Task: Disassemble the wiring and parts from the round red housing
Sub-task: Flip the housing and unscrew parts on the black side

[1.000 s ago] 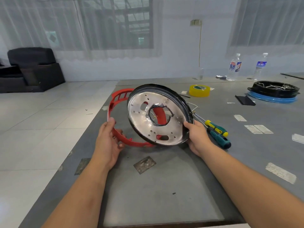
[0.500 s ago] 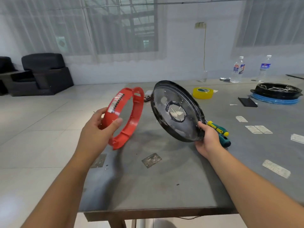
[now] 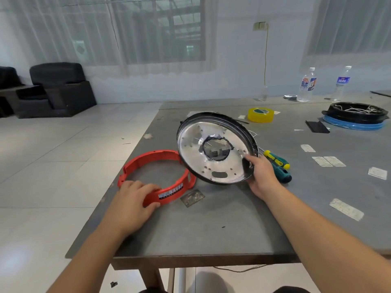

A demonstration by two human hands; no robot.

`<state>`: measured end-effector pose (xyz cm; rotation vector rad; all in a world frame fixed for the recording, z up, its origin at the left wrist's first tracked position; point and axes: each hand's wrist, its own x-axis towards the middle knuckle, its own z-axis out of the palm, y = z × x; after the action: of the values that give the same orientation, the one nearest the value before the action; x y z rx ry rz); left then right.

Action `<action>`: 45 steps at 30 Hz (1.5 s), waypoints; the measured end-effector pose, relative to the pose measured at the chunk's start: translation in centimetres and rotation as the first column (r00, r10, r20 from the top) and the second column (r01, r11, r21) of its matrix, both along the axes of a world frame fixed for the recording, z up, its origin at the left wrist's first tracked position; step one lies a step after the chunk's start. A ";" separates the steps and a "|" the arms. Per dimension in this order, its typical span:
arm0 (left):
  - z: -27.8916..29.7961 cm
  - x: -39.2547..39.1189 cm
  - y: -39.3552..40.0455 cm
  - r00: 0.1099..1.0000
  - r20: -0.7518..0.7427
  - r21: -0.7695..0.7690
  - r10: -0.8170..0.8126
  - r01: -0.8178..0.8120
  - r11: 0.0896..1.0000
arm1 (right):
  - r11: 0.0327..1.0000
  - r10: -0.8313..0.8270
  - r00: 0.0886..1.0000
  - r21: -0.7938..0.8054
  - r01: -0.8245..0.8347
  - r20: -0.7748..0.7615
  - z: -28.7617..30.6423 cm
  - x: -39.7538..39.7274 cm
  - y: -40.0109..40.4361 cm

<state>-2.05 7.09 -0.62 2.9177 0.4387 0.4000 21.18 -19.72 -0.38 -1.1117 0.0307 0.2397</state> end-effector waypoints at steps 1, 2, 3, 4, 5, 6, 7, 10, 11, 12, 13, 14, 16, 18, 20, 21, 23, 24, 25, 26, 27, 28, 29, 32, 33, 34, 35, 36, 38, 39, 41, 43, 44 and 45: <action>0.0 0.0 -0.1 1.000 -0.019 -0.009 0.018 -0.018 1.000 | 0.999 0.011 1.000 -0.039 -0.010 0.020 0.1 -0.1 0.0; 0.2 0.0 -0.3 0.999 -0.024 -0.015 0.041 -0.042 0.999 | 0.996 0.021 0.999 -0.086 -0.017 0.048 0.2 -0.1 -0.2; 0.4 0.1 -0.7 0.998 0.003 -0.034 0.065 -0.064 0.997 | 0.989 0.030 0.996 -0.143 -0.018 0.086 0.5 -0.2 -0.3; 0.7 0.2 -1.3 0.995 0.071 -0.071 0.076 -0.071 0.995 | 0.977 0.031 0.990 -0.213 -0.002 0.135 0.8 -0.3 -0.5; 1.0 0.4 -2.1 0.983 0.168 -0.118 0.074 -0.054 0.991 | 0.959 0.023 0.980 -0.283 0.035 0.199 1.1 -0.4 -0.8; 1.4 0.7 -2.9 0.961 0.270 -0.174 0.060 -0.013 0.985 | 0.939 0.014 0.962 -0.335 0.082 0.272 1.6 -0.5 -1.1; 1.9 0.9 -3.9 0.931 0.361 -0.253 0.047 0.050 0.966 | 0.923 0.008 0.938 -0.363 0.125 0.346 2.1 -0.7 -1.4; 4.0 1.5 -6.9 0.878 0.473 -0.633 0.072 0.282 0.721 | 0.896 0.022 0.832 -0.380 0.229 0.555 3.8 -1.4 -2.3; 4.7 1.7 -7.9 0.877 0.474 -0.739 0.078 0.349 0.577 | 0.882 0.026 0.784 -0.384 0.274 0.620 4.3 -1.7 -2.6; 5.4 2.0 -8.8 0.880 0.468 -0.812 0.082 0.392 0.432 | 0.868 0.033 0.730 -0.382 0.317 0.683 4.6 -1.9 -3.0; 6.0 2.3 -9.6 0.884 0.461 -0.858 0.084 0.420 0.295 | 0.854 0.045 0.668 -0.376 0.360 0.743 4.9 -2.1 -3.4; 6.6 2.7 -10.1 0.886 0.456 -0.882 0.087 0.437 0.175 | 0.838 0.062 0.603 -0.370 0.402 0.795 5.1 -2.3 -3.8; 7.7 3.5 -10.9 0.886 0.448 -0.892 0.122 0.452 -0.010 | 0.795 0.118 0.487 -0.377 0.476 0.865 5.3 -2.5 -4.6; 8.6 4.3 -11.4 0.882 0.429 -0.879 0.193 0.457 -0.133 | 0.730 0.212 0.381 -0.405 0.550 0.900 5.0 -2.9 -5.4; 9.0 5.0 -11.7 0.874 0.412 -0.859 0.257 0.467 -0.209 | 0.654 0.321 0.296 -0.437 0.617 0.900 4.6 -3.1 -6.2; 9.0 5.3 -11.7 0.872 0.408 -0.848 0.273 0.472 -0.240 | 0.619 0.370 0.254 -0.441 0.650 0.894 4.3 -3.4 -6.4; 8.8 5.6 -11.6 0.874 0.394 -0.838 0.283 0.468 -0.280 | 0.583 0.451 0.152 -0.420 0.696 0.879 3.6 -4.0 -6.8; 8.6 5.7 -11.6 0.882 0.377 -0.842 0.282 0.453 -0.293 | 0.590 0.478 0.105 -0.407 0.697 0.872 3.2 -4.2 -7.0; 8.4 5.8 -11.6 0.894 0.352 -0.851 0.278 0.429 -0.302 | 0.606 0.494 0.067 -0.398 0.689 0.867 2.9 -4.4 -7.1; 8.1 5.9 -11.6 0.904 0.327 -0.864 0.274 0.404 -0.300 | 0.620 0.504 0.039 -0.393 0.679 0.863 2.6 -4.5 -7.3; 7.8 5.9 -11.8 0.913 0.305 -0.876 0.272 0.381 -0.297 | 0.625 0.518 0.026 -0.400 0.670 0.855 2.2 -4.4 -7.6; 7.3 5.8 -12.0 0.919 0.282 -0.888 0.277 0.359 -0.288 | 0.620 0.541 0.025 -0.419 0.663 0.841 1.8 -4.3 -7.8; 6.7 5.7 -12.0 0.924 0.265 -0.899 0.277 0.341 -0.275 | 0.604 0.573 0.028 -0.445 0.661 0.819 1.4 -4.2 -8.0; 4.7 5.2 -11.9 0.947 0.246 -0.927 0.206 0.292 -0.236 | 0.525 0.700 0.043 -0.553 0.647 0.713 0.6 -4.1 -8.8; 4.2 5.0 -11.9 0.952 0.250 -0.931 0.178 0.287 -0.226 | 0.491 0.737 0.065 -0.598 0.634 0.673 0.4 -4.2 -9.0; 3.8 4.9 -11.8 0.955 0.258 -0.935 0.146 0.285 -0.210 | 0.454 0.767 0.090 -0.638 0.622 0.635 0.2 -4.2 -9.2; 3.5 4.8 -11.8 0.959 0.262 -0.942 0.113 0.279 -0.188 | 0.420 0.791 0.113 -0.667 0.615 0.602 0.0 -4.3 -9.4; 3.3 4.8 -11.8 0.963 0.254 -0.951 0.085 0.265 -0.157 | 0.394 0.808 0.123 -0.683 0.616 0.577 -0.2 -4.3 -9.6; 2.9 4.8 -12.0 0.974 0.219 -0.970 0.054 0.224 -0.099 | 0.352 0.835 0.134 -0.704 0.617 0.534 -0.4 -4.2 -9.8; 2.7 4.9 -12.1 0.979 0.200 -0.976 0.044 0.203 -0.079 | 0.335 0.844 0.146 -0.720 0.608 0.516 -0.5 -4.2 -9.9; 2.2 5.1 -12.2 0.988 0.154 -0.986 0.028 0.155 -0.060 | 0.301 0.853 0.187 -0.753 0.585 0.486 -0.7 -4.0 -10.2; 1.6 5.2 -12.3 0.996 0.092 -0.996 0.012 0.092 0.013 | 0.249 0.859 0.243 -0.783 0.570 0.451 -0.9 -3.8 -10.4; 1.3 5.3 -12.2 0.998 0.066 -0.994 0.012 0.064 0.090 | 0.231 0.860 0.264 -0.794 0.563 0.438 -1.0 -3.7 -10.4; 1.0 5.4 -12.1 0.999 0.044 -0.983 0.017 0.040 0.178 | 0.219 0.860 0.278 -0.803 0.554 0.427 -1.0 -3.6 -10.4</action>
<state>3.38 -5.03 0.40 1.5515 0.4227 0.0667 17.55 -30.14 -1.43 -2.5080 -1.4449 -0.3890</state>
